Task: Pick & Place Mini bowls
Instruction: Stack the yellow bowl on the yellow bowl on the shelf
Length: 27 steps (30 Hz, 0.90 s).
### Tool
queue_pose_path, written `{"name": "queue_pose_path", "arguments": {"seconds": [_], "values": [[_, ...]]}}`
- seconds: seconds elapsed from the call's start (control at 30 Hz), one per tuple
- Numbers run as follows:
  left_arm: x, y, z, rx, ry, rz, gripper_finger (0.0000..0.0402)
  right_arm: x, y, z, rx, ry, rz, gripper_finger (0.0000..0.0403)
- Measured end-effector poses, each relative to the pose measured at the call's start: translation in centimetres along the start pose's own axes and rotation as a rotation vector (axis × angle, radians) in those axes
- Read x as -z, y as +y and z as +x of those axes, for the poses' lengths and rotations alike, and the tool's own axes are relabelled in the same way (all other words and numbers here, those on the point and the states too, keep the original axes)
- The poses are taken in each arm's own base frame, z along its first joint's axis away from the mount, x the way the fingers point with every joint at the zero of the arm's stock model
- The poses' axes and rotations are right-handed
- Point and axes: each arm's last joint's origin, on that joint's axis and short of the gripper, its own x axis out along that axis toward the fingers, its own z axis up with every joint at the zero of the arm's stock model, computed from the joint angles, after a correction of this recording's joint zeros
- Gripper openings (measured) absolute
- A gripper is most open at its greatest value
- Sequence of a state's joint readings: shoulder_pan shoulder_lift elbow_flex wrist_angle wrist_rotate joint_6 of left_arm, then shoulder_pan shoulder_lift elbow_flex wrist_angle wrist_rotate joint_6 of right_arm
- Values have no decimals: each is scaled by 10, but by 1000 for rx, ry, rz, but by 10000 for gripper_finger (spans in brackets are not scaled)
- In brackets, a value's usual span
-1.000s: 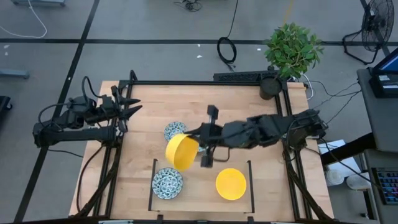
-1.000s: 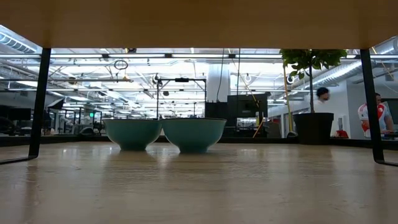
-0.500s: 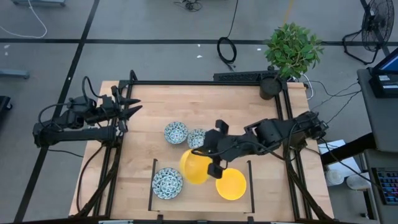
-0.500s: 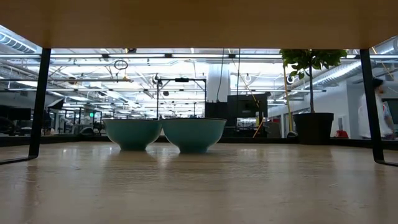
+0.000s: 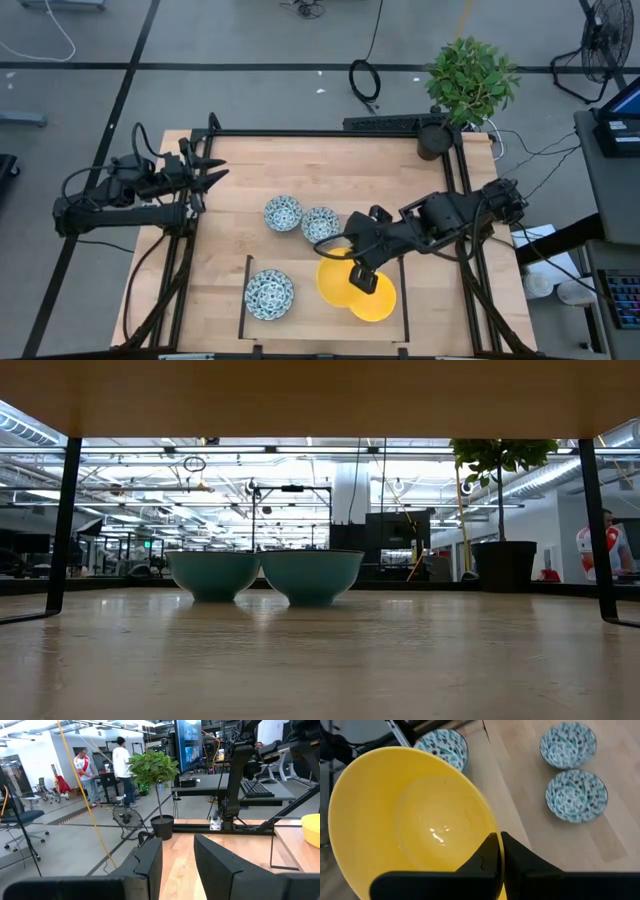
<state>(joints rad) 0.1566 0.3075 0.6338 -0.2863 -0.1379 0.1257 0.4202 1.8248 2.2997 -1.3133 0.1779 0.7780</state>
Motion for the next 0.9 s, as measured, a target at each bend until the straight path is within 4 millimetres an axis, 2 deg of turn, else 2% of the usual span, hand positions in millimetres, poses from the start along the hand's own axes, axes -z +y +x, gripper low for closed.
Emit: {"name": "queue_pose_path", "arguments": {"seconds": [0.37, 0.9], "values": [[0, 0, 0, 0, 0, 0, 118, 10, -7, 1, 49, 135, 103, 0], [0, 0, 0, 0, 0, 0, 118, 30, -8, 31, 33, 363, 123, 0]]}}
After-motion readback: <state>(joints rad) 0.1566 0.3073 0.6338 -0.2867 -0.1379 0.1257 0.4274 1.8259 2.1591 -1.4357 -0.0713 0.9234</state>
